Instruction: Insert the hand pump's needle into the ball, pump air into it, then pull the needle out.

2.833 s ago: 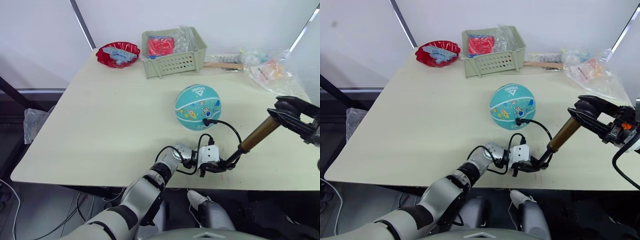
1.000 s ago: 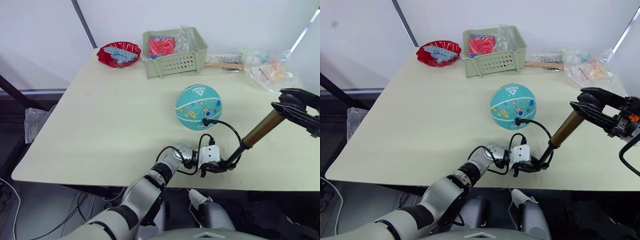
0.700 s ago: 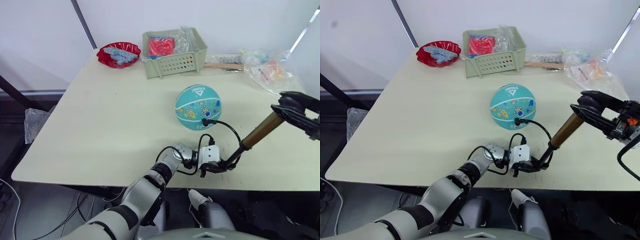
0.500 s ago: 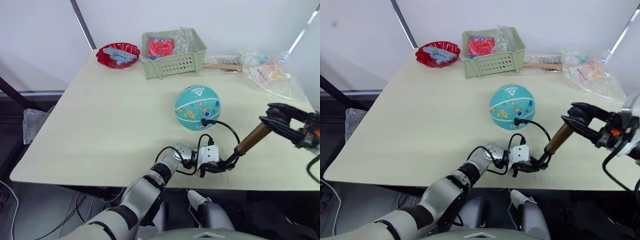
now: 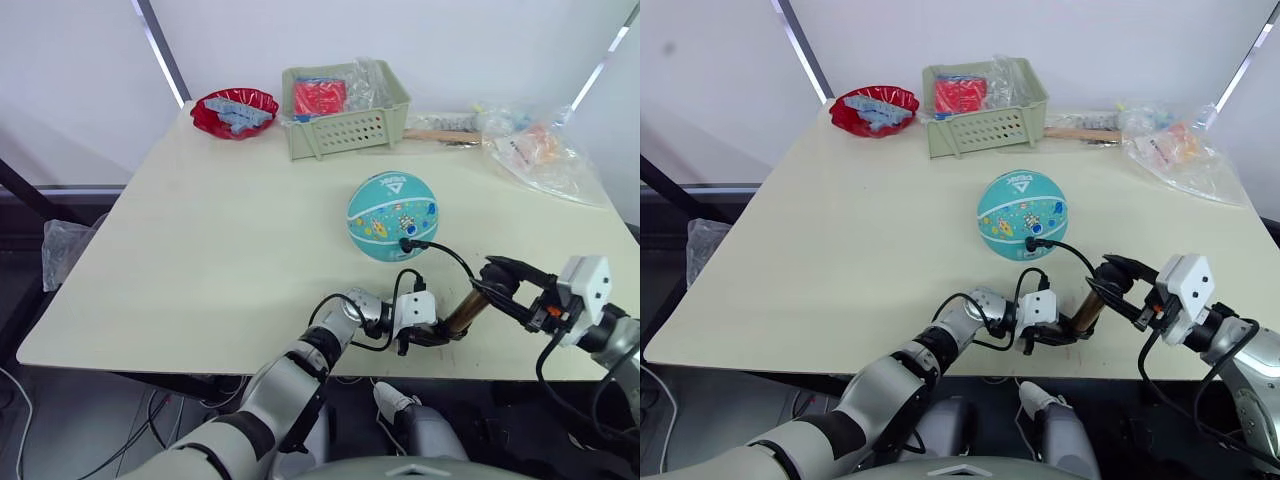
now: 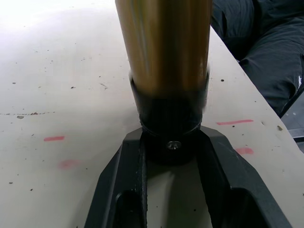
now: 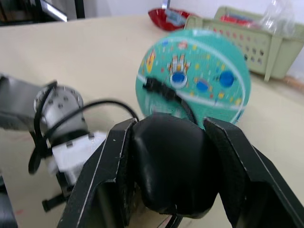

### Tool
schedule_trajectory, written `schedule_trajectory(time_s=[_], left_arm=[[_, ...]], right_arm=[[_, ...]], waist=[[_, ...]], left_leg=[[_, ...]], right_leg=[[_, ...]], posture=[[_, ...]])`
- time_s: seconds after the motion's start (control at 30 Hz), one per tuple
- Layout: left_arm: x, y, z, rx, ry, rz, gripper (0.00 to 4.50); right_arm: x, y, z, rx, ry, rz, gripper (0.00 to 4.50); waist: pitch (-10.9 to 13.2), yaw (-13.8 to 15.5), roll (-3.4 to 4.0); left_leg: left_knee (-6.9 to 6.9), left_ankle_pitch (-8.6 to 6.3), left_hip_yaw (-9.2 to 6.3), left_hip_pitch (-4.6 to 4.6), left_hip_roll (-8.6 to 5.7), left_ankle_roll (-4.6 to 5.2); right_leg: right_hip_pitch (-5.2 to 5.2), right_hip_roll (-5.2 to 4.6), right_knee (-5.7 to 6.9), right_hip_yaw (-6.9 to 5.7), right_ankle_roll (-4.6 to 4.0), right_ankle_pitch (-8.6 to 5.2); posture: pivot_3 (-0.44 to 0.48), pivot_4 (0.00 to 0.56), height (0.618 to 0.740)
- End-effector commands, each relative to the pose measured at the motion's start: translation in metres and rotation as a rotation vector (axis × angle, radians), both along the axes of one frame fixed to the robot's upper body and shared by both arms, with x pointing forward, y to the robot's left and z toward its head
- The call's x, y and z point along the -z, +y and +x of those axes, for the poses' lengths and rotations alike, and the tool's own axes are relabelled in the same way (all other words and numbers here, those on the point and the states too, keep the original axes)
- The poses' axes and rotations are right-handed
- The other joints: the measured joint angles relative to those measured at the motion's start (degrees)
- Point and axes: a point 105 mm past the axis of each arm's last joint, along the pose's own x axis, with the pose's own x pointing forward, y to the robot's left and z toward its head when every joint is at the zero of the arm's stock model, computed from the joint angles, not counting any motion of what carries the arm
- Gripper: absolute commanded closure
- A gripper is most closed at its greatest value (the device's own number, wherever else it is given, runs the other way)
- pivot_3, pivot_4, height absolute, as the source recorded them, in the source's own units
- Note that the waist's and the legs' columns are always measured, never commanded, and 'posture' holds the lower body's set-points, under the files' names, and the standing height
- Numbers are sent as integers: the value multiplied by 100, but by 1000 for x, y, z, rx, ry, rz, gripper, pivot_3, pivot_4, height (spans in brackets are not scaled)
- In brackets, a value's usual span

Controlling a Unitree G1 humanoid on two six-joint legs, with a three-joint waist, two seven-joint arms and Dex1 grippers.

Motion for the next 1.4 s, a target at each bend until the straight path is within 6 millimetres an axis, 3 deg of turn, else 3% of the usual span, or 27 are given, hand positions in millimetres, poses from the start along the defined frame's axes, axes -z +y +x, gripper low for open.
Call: schedule_trajectory(time_s=[0.03,0.47,0.73,0.87,0.97,1.03,1.23,1.4], left_arm=[[33,16,-19,24,99,132,3453],[33,16,-20,33,100,133,3453],[33,16,-20,36,98,133,3453],[33,16,-20,36,97,133,3453],[33,15,-21,39,99,132,3453],[33,14,-21,40,99,131,3453],[33,13,-21,38,97,130,3453],[32,13,-20,32,96,128,3453]], right_arm=[[2,-5,0,15,22,-7,2777],[-98,-33,-5,22,-147,48,2777],[-141,-49,-11,41,-177,47,2777],[-145,-49,-12,42,-172,52,2777],[-159,-51,-12,47,-196,57,2777],[-156,-50,-12,49,-177,51,2777],[-120,-41,-8,20,-66,-10,2777],[-59,-25,-5,-5,66,-33,2777]], waist=[[0,2,0],[34,22,36],[40,22,38],[45,23,33],[49,17,42],[52,20,38],[50,24,32],[30,13,3]], left_leg=[[0,0,-1,-1,-1,0],[2,0,2,-16,-8,0],[2,0,2,-18,-8,0],[2,0,1,-19,-7,0],[2,0,5,-19,-7,0],[2,0,4,-19,-7,0],[2,0,3,-19,-7,0],[1,0,-3,-9,-1,0]], right_leg=[[0,0,0,-1,-2,1],[-6,-12,-1,2,-9,7],[-6,-13,-2,1,-9,6],[-6,-12,-3,1,-8,7],[-7,-13,-3,5,-8,7],[-8,-14,-2,4,-7,7],[-7,-13,-3,4,5,13],[0,-7,-3,-1,24,10]], posture=[[0,150,738],[0,150,738],[0,150,738],[0,150,738],[0,150,738],[0,150,738],[0,150,738],[0,150,738]])
